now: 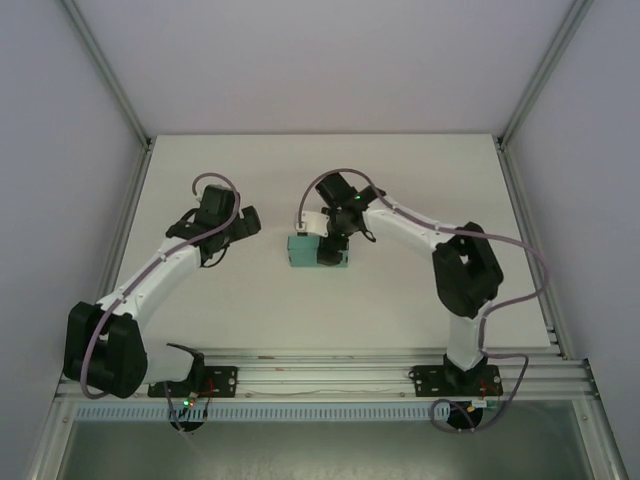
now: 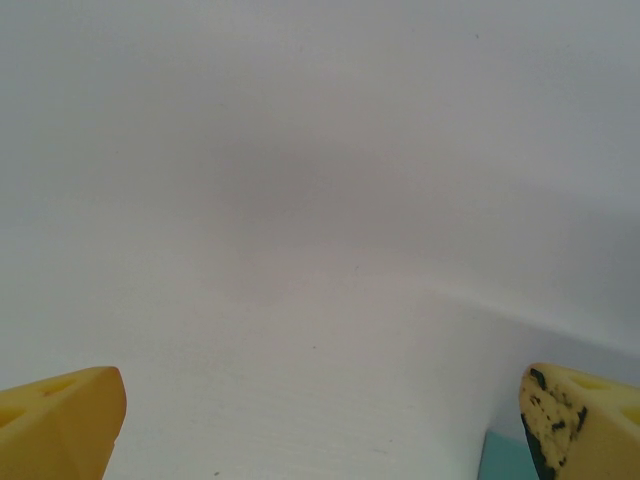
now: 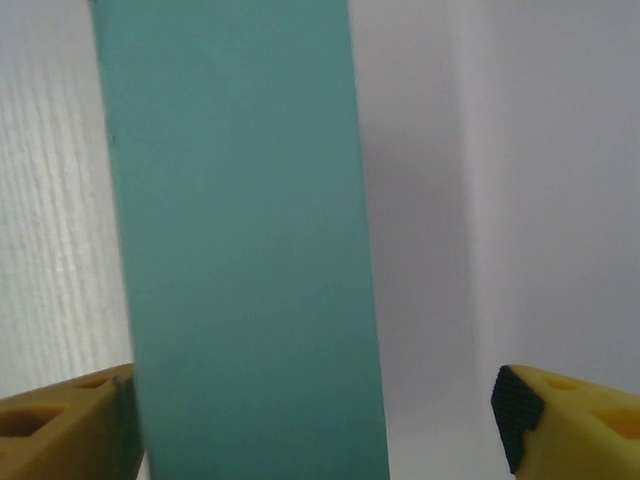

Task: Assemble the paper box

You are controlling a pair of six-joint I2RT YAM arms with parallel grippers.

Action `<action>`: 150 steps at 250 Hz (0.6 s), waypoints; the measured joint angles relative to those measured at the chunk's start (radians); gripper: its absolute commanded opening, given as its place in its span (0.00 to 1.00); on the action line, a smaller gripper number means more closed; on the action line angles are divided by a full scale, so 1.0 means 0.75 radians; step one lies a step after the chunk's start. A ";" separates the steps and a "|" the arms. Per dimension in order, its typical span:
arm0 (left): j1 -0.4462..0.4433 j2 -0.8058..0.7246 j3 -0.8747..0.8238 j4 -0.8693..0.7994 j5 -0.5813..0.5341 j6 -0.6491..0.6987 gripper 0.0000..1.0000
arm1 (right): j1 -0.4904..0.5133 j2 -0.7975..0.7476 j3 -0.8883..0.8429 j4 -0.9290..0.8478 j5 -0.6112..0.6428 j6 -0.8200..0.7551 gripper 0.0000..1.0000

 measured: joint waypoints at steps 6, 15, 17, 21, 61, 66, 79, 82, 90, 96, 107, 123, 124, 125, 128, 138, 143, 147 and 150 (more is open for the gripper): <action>0.000 -0.013 -0.008 -0.002 -0.004 0.000 1.00 | 0.004 0.019 0.016 -0.010 0.004 -0.015 0.66; 0.000 -0.027 -0.015 -0.005 -0.008 -0.001 1.00 | 0.010 0.039 0.034 -0.019 0.016 -0.028 0.61; 0.000 -0.031 -0.017 -0.006 -0.009 -0.001 1.00 | 0.011 0.042 0.037 -0.022 0.017 -0.032 0.60; 0.000 -0.036 -0.019 -0.008 -0.010 -0.001 1.00 | 0.014 0.051 0.044 -0.024 0.026 -0.043 0.58; 0.000 -0.067 -0.033 -0.016 -0.034 -0.004 1.00 | 0.031 0.084 0.074 -0.030 0.103 -0.061 0.53; 0.000 -0.068 -0.033 -0.018 -0.035 -0.005 1.00 | 0.033 0.084 0.073 -0.027 0.115 -0.060 0.51; 0.000 -0.069 -0.033 -0.023 -0.039 -0.007 1.00 | 0.039 0.080 0.062 0.014 0.166 -0.061 0.49; 0.000 -0.069 -0.033 -0.024 -0.040 -0.007 1.00 | 0.040 0.079 0.056 0.027 0.176 -0.059 0.49; 0.000 -0.069 -0.033 -0.026 -0.040 -0.009 1.00 | 0.044 0.071 0.032 0.074 0.212 -0.060 0.49; 0.000 -0.069 -0.033 -0.027 -0.040 -0.009 1.00 | 0.045 0.062 0.010 0.110 0.242 -0.061 0.50; 0.000 -0.069 -0.033 -0.030 -0.042 -0.010 1.00 | 0.050 0.044 -0.033 0.176 0.300 -0.063 0.51; 0.000 -0.069 -0.033 -0.030 -0.045 -0.009 1.00 | 0.054 0.027 -0.091 0.271 0.391 -0.077 0.51; 0.000 -0.069 -0.033 -0.030 -0.045 -0.010 1.00 | 0.054 0.026 -0.093 0.276 0.396 -0.077 0.51; 0.000 -0.069 -0.033 -0.030 -0.046 -0.009 1.00 | 0.054 0.026 -0.096 0.282 0.400 -0.077 0.51; 0.000 -0.069 -0.033 -0.030 -0.047 -0.010 1.00 | 0.055 0.025 -0.107 0.302 0.422 -0.084 0.51; 0.000 -0.069 -0.033 -0.029 -0.053 -0.009 1.00 | 0.054 0.023 -0.134 0.359 0.479 -0.101 0.52; 0.000 -0.069 -0.033 -0.029 -0.054 -0.010 1.00 | 0.054 0.023 -0.150 0.391 0.506 -0.111 0.55; 0.000 -0.069 -0.035 -0.028 -0.057 -0.009 1.00 | 0.054 0.023 -0.160 0.413 0.525 -0.117 0.58; 0.000 -0.069 -0.036 -0.028 -0.058 -0.009 1.00 | 0.054 0.023 -0.168 0.429 0.537 -0.126 0.59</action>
